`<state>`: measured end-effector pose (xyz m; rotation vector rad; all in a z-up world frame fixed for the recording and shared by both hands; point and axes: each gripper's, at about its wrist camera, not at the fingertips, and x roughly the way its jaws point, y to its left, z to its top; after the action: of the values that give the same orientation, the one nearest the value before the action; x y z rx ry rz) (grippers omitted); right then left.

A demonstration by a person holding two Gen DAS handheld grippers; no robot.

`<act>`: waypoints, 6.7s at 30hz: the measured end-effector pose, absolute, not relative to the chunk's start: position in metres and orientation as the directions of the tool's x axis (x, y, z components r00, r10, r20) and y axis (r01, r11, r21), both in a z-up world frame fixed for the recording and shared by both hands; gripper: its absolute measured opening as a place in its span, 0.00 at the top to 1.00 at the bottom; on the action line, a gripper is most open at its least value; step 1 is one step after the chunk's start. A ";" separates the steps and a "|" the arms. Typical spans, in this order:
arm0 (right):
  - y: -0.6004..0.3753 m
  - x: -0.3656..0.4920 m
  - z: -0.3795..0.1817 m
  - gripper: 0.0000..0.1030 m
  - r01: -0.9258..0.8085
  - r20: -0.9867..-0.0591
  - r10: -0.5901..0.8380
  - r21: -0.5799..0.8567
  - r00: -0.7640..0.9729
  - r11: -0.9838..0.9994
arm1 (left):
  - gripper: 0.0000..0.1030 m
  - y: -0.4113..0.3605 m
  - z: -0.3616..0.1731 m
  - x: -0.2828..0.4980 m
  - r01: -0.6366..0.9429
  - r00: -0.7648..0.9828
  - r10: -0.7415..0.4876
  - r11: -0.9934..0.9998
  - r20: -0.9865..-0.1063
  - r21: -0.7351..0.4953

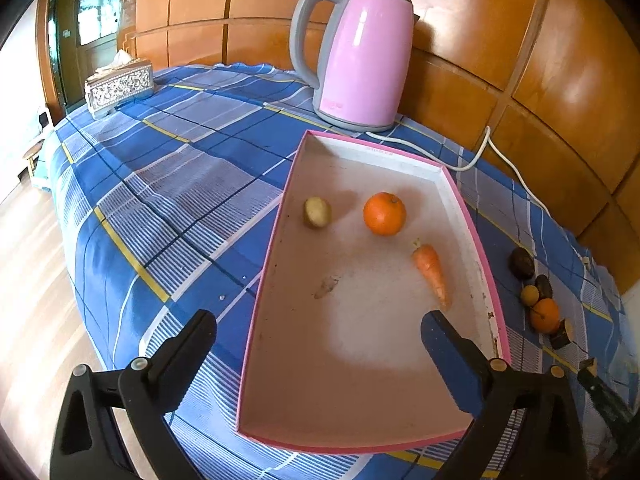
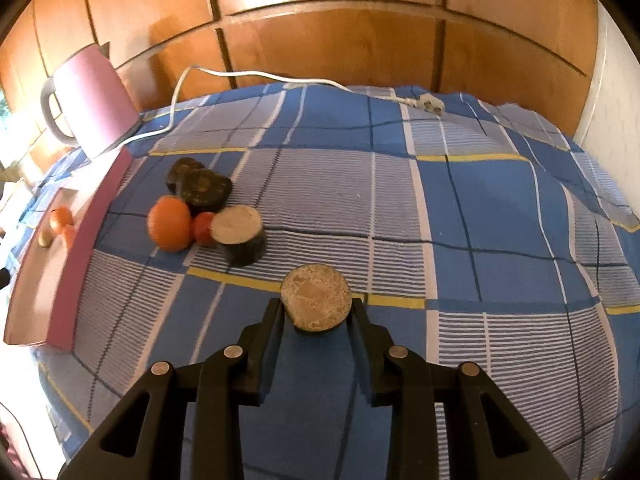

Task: Organize fruits

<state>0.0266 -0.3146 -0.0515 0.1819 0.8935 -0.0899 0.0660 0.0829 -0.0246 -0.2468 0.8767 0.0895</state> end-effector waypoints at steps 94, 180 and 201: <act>-0.292 0.019 -0.054 0.57 0.181 -0.779 -0.032 0.105 0.627 0.978 | 0.01 -0.046 0.014 0.112 0.275 0.597 -0.249 0.957 -0.763 -0.097; -0.276 0.089 -0.063 0.81 -0.061 -0.787 0.202 0.205 0.583 0.977 | 0.56 -0.052 -0.008 0.036 0.478 0.428 -0.541 0.815 -0.724 -0.326; -0.259 0.124 -0.064 0.77 -0.087 -0.797 0.142 0.112 0.587 0.990 | 0.56 0.026 -0.002 0.044 0.275 0.513 -0.463 0.886 -0.723 -0.372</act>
<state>0.1239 -0.2593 -0.0641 0.0630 0.9337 0.1337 0.0437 0.0260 -0.0022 -0.2209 0.9318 -0.4480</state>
